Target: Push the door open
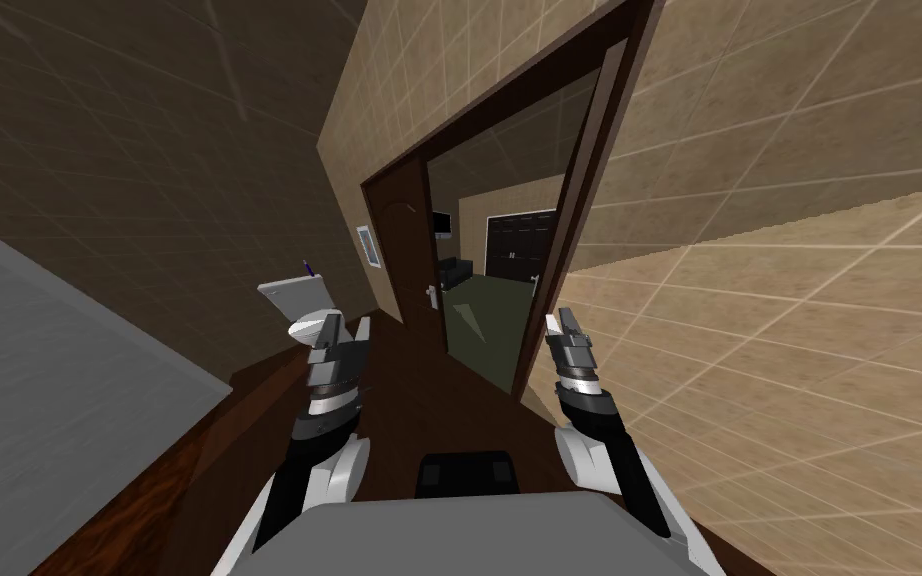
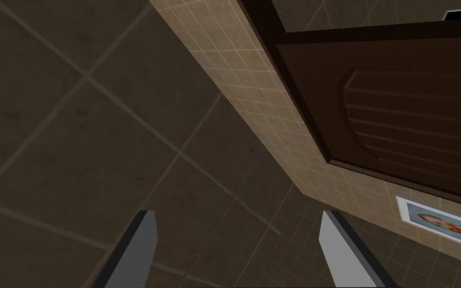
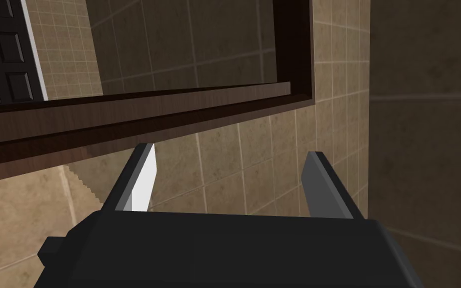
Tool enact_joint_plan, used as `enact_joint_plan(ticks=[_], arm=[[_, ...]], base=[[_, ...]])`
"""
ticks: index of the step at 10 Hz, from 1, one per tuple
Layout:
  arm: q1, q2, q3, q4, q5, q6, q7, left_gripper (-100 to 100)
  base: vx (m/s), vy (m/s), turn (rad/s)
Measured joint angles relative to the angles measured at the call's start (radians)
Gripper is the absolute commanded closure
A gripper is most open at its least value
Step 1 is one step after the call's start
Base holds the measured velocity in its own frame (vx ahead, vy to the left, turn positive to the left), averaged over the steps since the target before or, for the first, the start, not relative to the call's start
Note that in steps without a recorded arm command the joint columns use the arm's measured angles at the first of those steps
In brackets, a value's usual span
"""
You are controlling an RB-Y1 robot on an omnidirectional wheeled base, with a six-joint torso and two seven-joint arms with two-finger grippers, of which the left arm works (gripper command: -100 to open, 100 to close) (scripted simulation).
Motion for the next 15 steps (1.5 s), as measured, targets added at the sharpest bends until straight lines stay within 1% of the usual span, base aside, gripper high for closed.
enact_joint_plan(ticks=[1, 2, 5, 7, 8, 9, 10, 11, 12, 13, 15], arm=[[-0.011, 0.005, 0.003, 0.016, 0.0, 0.0, 0.003, -100], [-0.023, 0.007, -0.004, 0.04, -0.004, 0.001, 0.005, -100], [-0.063, 0.026, 0.006, 0.099, -0.002, 0.008, 0.024, -100], [-0.089, 0.031, 0.001, 0.152, -0.007, 0.003, 0.03, -100], [-0.098, 0.036, -0.001, 0.168, -0.009, 0.007, 0.035, -100], [-0.121, 0.04, -0.001, 0.199, -0.011, 0.009, 0.04, -100], [-0.132, 0.045, -0.003, 0.229, -0.013, 0.007, 0.045, -100], [-0.147, 0.053, -0.001, 0.253, -0.013, 0.008, 0.053, -100], [-0.165, 0.057, -0.002, 0.277, -0.016, 0.012, 0.059, -100], [-0.176, 0.057, -0.004, 0.298, -0.018, 0.012, 0.061, -100], [-0.215, 0.069, 0.001, 0.362, -0.018, 0.013, 0.073, -100]], base=[[0.041, 0.072, -0.09], [0.006, 0.085, -0.083], [0.028, 0.078, -0.049], [0.051, 0.071, -0.068], [0.071, 0.083, -0.068], [0.072, 0.094, -0.082], [0.053, 0.094, -0.097], [0.052, 0.09, -0.07], [0.042, 0.057, -0.023], [0.041, 0.051, -0.054], [0.062, 0.09, -0.101]])
